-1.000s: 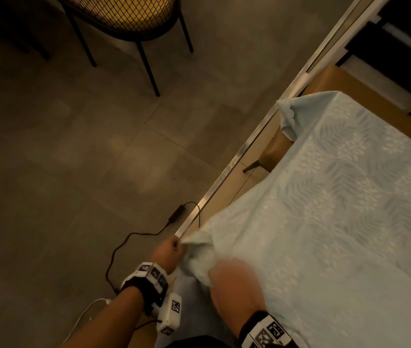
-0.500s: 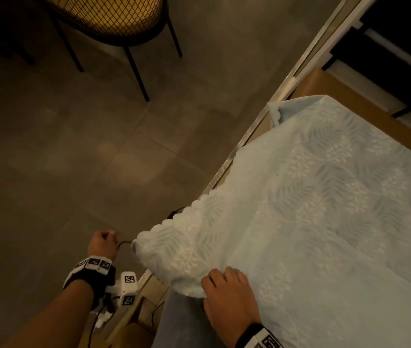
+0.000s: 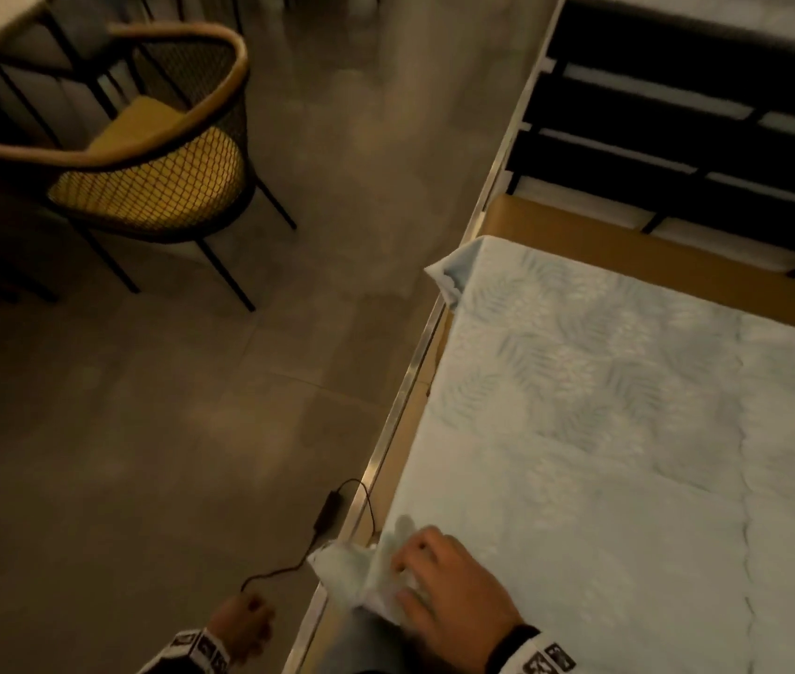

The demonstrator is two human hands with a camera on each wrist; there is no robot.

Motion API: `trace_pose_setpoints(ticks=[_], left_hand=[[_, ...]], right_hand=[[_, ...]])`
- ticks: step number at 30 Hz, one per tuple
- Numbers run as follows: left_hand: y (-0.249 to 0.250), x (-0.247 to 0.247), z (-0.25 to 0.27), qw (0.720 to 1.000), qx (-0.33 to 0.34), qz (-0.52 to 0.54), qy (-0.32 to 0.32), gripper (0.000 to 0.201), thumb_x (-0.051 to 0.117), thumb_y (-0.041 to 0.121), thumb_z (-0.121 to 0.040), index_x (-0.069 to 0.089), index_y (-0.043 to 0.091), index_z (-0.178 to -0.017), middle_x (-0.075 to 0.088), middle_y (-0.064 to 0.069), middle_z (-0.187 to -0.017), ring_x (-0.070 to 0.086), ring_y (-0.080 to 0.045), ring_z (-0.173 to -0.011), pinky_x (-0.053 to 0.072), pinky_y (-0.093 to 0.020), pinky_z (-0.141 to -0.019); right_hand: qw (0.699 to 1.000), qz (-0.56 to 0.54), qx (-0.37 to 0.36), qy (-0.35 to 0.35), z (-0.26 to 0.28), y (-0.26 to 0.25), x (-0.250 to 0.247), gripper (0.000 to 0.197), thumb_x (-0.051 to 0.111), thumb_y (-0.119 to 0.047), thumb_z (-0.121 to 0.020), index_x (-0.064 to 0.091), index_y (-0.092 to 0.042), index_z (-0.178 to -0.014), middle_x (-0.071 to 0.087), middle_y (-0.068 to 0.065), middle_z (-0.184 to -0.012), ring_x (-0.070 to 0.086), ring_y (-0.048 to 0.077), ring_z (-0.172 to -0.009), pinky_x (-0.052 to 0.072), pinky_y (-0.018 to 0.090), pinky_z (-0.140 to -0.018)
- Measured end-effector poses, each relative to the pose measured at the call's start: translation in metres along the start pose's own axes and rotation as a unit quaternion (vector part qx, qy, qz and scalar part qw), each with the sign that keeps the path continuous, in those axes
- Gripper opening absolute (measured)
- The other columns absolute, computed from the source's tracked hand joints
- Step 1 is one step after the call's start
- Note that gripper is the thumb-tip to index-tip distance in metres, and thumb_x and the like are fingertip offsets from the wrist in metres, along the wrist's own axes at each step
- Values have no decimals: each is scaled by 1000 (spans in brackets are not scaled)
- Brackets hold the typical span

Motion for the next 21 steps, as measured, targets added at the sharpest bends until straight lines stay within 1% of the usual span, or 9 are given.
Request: trace_pose_setpoints(ticks=[3, 7, 9, 11, 14, 16, 17, 20, 21], left_hand=[[14, 4, 10, 998, -3, -67, -12, 19, 56, 12, -94, 57, 7, -76, 62, -5, -53, 55, -19, -41, 44, -23, -43], [73, -7, 12, 992, 36, -118, 22, 31, 50, 7, -96, 55, 11, -65, 58, -1, -53, 52, -11, -40, 41, -17, -38], [111, -12, 11, 989, 68, -129, 29, 29, 50, 10, -97, 58, 11, -70, 58, -3, -62, 52, -13, -48, 44, -20, -47], [153, -15, 5, 988, 95, -121, 28, 23, 49, 10, -98, 59, 9, -77, 57, -3, -64, 51, -14, -52, 42, -21, -48], [226, -25, -27, 988, 129, -80, 33, 27, 48, 7, -98, 57, 8, -73, 57, -5, -60, 50, -16, -49, 43, -21, -44], [280, -29, -54, 988, 147, -50, 23, 27, 50, 11, -97, 60, 10, -72, 61, -8, -62, 54, -20, -51, 50, -30, -52], [308, -28, -66, 986, 161, -45, 14, 24, 51, 14, -96, 62, 12, -75, 64, -8, -65, 56, -21, -53, 52, -33, -55], [400, -26, -92, 978, 207, 0, 7, 14, 54, 20, -96, 63, 9, -92, 66, -6, -73, 58, -18, -58, 48, -27, -53], [431, -26, -99, 976, 217, 17, 11, 16, 56, 24, -95, 62, 9, -101, 68, -7, -78, 60, -18, -61, 50, -27, -55]], right_hand=[[994, -26, 50, 91, 29, 50, -24, 23, 53, -36, -97, 58, -28, -118, 48, -5, -124, 53, 16, -109, 49, 30, -98], [971, -29, 172, 164, 57, 132, -50, 24, 61, -31, -94, 60, -25, -116, 51, -1, -124, 56, 22, -112, 49, 34, -98], [958, -24, 224, 178, 62, 161, -66, 26, 64, -33, -93, 60, -23, -116, 51, 1, -124, 56, 26, -112, 51, 38, -97], [947, -16, 256, 193, 57, 182, -89, 27, 66, -36, -92, 60, -22, -114, 52, 2, -119, 58, 28, -107, 53, 41, -91], [935, -1, 297, 193, 33, 203, -134, 32, 66, -40, -92, 59, -21, -117, 50, 5, -120, 57, 31, -108, 53, 43, -91], [927, -7, 322, 192, 9, 215, -167, 39, 64, -42, -93, 55, -20, -124, 47, 6, -129, 53, 31, -115, 51, 43, -96], [924, -13, 328, 197, -5, 217, -185, 43, 64, -42, -94, 54, -19, -128, 46, 6, -133, 52, 32, -117, 51, 44, -98], [921, -14, 320, 221, -67, 214, -245, 50, 61, -45, -94, 50, -20, -136, 42, 5, -141, 51, 31, -122, 50, 45, -102], [923, -8, 311, 228, -92, 211, -264, 51, 60, -46, -94, 49, -20, -137, 42, 4, -142, 52, 31, -123, 50, 46, -102]])
Point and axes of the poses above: each hand's wrist, its own z-axis away from the middle knuckle, its own x-axis out of the palm, y = z × x, the point moved 8 cm from there along -z, towards the middle knuckle
